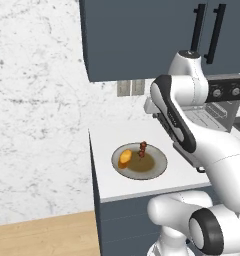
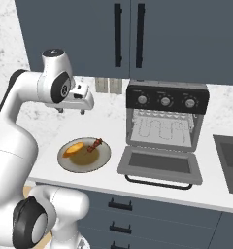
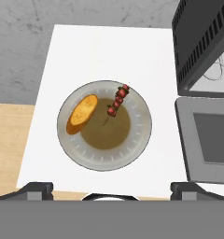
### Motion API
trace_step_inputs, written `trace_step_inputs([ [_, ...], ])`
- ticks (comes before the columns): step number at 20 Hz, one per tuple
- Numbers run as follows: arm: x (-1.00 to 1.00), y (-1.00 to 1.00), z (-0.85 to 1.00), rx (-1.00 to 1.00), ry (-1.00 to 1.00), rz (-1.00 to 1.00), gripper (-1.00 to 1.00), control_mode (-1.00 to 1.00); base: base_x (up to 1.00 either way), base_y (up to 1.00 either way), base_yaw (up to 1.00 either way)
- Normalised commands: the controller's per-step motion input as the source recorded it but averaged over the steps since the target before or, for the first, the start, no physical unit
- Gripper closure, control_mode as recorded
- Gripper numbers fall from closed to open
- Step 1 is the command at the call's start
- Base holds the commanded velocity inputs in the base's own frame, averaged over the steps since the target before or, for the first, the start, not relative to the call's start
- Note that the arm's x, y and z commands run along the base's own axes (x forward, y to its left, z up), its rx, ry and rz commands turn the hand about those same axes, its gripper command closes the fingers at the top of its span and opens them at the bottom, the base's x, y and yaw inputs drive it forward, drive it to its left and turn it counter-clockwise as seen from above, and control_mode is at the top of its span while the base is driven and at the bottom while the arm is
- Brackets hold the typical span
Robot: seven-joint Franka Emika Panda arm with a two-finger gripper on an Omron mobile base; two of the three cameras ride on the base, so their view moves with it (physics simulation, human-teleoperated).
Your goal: Pick up the kebab skewer and baguette bread, and place them inside the toaster oven. Close the toaster oven door and start by setting the timer.
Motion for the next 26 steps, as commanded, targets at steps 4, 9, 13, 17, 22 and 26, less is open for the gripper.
trace_step_inputs([
  [4,-0.27,-0.16,-0.11,0.00,-0.01,0.00,-1.00,-1.00,0.00,0.00,0.00],
  [9,-0.53,-0.61,-0.19,0.08,-0.19,0.07,-1.00,-1.00,0.00,0.00,0.00],
  [13,-0.22,-0.99,-0.24,0.20,-0.39,0.17,-1.00,-1.00,0.00,0.00,0.00],
  [17,0.00,-0.99,-0.41,0.15,-0.43,0.24,-1.00,-1.00,0.00,0.00,0.00],
  [22,0.06,-0.82,-0.37,0.14,-0.41,0.23,-1.00,-1.00,0.00,0.00,0.00],
  [26,0.34,-0.58,-0.22,0.03,-0.29,0.18,-1.00,-1.00,0.00,0.00,0.00],
])
